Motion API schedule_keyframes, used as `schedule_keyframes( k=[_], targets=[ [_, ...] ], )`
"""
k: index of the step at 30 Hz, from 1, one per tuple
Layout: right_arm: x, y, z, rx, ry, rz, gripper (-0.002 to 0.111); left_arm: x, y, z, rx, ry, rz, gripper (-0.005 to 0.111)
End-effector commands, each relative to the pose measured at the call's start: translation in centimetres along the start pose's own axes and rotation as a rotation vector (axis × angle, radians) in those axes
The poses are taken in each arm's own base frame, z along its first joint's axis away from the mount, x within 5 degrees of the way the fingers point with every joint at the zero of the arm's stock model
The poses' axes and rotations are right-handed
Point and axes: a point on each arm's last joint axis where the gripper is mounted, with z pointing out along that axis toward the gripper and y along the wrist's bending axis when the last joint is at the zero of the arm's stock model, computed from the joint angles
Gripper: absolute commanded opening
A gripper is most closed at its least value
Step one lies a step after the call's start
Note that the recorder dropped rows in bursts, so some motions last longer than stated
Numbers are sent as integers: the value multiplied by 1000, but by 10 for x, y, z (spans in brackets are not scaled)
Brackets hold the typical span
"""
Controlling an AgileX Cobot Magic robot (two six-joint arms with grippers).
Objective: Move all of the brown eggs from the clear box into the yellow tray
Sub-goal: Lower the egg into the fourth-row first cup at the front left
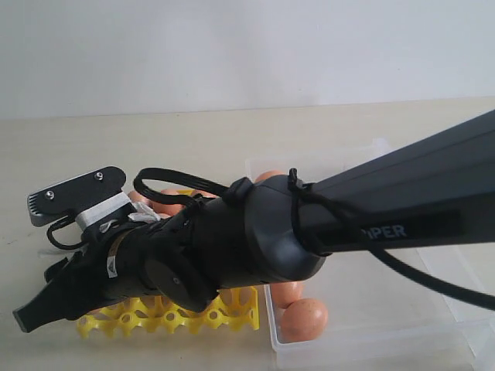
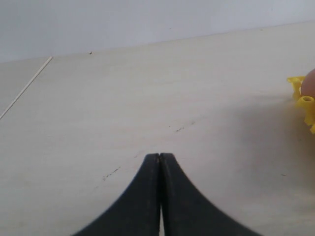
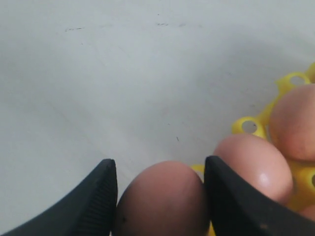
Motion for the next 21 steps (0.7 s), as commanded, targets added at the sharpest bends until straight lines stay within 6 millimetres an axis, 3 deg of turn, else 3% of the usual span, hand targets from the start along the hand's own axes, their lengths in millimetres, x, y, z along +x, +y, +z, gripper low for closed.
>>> schedule_keyframes(
  k=[1,18,21],
  targets=[
    [-6,2,-2,-9,-22,-12,0,-2,0,0,4,-13,-3,0],
    [-3,2,0,-2,3,-12,0,-2,0,0,4,-13,-3,0],
    [-1,1,0,2,15,-12,7,-2,0,0,4,-13,-3,0]
  ],
)
